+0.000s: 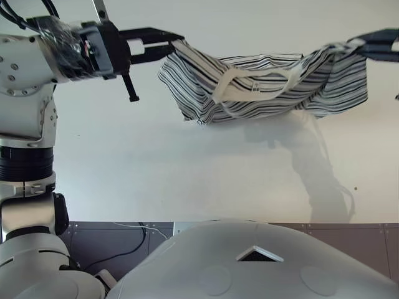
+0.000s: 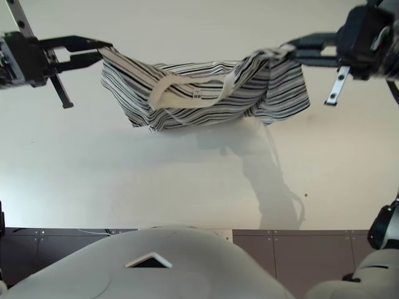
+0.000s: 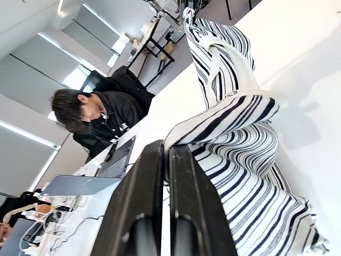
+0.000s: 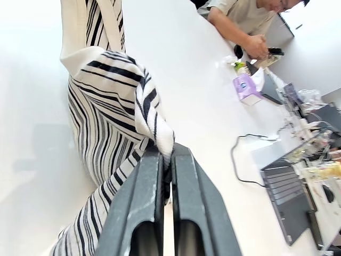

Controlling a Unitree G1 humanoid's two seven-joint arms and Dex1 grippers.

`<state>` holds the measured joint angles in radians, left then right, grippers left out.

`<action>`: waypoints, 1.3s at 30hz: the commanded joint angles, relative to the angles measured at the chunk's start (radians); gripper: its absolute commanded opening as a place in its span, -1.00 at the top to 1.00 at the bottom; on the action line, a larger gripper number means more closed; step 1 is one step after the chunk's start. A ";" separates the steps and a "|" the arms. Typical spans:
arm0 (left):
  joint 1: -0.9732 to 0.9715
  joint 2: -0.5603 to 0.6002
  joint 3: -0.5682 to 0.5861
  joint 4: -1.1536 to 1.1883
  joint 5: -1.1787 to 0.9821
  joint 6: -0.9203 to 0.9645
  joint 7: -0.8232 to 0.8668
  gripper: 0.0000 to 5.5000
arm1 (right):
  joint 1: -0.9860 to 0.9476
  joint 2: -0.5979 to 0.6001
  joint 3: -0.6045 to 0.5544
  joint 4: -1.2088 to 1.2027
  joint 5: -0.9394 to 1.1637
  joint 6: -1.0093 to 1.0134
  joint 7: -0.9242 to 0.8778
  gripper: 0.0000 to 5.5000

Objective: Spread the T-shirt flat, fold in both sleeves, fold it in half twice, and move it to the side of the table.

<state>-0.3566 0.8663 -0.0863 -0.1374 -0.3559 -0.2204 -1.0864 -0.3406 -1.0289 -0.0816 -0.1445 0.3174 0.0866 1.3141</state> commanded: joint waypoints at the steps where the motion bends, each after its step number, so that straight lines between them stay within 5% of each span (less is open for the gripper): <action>1: 0.049 0.014 0.001 -0.065 -0.027 0.071 -0.039 0.96 | 0.064 -0.048 0.009 -0.077 0.012 0.037 0.040 0.96; 7: 0.131 0.075 0.035 -0.136 -0.106 0.201 -0.134 0.96 | 0.176 -0.133 -0.026 -0.148 0.058 0.094 0.133 0.96; 20: 0.524 0.092 -0.101 -0.224 0.090 0.035 -0.208 0.96 | 0.524 -0.158 0.188 -0.297 -0.128 -0.047 0.165 0.96; 32: 0.724 0.231 -0.145 -0.256 0.120 -0.004 -0.305 0.96 | 0.645 -0.171 0.269 -0.340 -0.171 -0.088 0.171 0.96; 39: 0.688 0.195 -0.140 -0.257 0.154 0.026 -0.249 0.96 | 0.613 -0.128 0.279 -0.325 -0.181 -0.072 0.118 0.89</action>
<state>0.3731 1.0839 -0.2331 -0.3968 -0.2311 -0.2130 -1.3766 0.3018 -1.1754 0.2073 -0.4725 0.1395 0.0063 1.4645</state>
